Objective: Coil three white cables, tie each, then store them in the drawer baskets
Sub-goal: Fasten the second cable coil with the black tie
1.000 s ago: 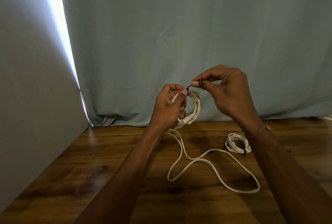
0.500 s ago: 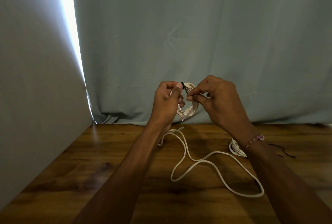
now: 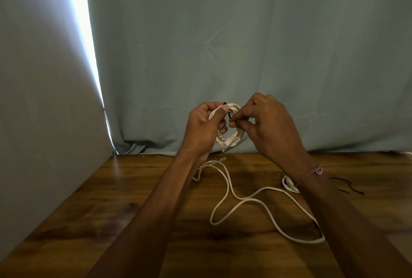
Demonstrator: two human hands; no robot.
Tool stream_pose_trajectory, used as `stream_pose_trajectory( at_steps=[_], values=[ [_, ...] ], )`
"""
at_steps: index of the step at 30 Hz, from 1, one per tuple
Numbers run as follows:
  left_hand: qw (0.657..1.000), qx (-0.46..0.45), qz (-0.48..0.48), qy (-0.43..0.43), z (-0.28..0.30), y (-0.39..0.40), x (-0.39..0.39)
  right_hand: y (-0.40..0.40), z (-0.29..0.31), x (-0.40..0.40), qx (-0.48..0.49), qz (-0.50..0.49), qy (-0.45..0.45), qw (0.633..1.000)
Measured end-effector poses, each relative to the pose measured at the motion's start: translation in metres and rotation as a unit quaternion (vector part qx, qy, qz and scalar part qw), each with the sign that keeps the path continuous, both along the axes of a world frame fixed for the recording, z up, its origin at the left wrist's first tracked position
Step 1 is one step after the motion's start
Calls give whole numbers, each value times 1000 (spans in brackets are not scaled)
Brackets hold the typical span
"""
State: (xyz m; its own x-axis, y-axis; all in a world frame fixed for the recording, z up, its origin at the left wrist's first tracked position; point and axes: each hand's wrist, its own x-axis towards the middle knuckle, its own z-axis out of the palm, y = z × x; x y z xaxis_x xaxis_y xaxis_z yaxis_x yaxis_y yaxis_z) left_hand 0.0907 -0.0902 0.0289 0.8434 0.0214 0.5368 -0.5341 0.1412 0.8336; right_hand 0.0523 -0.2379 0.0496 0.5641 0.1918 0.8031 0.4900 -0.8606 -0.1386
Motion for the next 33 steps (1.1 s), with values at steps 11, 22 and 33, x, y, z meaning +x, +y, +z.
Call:
stream_pose_trajectory(
  at_steps=[11, 22, 33],
  values=[
    [999, 11, 38, 5, -6, 1, 4, 2, 8, -18, -76, -49, 36, 995],
    [999, 26, 29, -2, -1, 2, -3, -14, 22, -22, 59, 61, 48, 995],
    [994, 87, 5, -58, -3, -13, -17, -22, 6, 1, 67, 84, 8, 994]
  ],
)
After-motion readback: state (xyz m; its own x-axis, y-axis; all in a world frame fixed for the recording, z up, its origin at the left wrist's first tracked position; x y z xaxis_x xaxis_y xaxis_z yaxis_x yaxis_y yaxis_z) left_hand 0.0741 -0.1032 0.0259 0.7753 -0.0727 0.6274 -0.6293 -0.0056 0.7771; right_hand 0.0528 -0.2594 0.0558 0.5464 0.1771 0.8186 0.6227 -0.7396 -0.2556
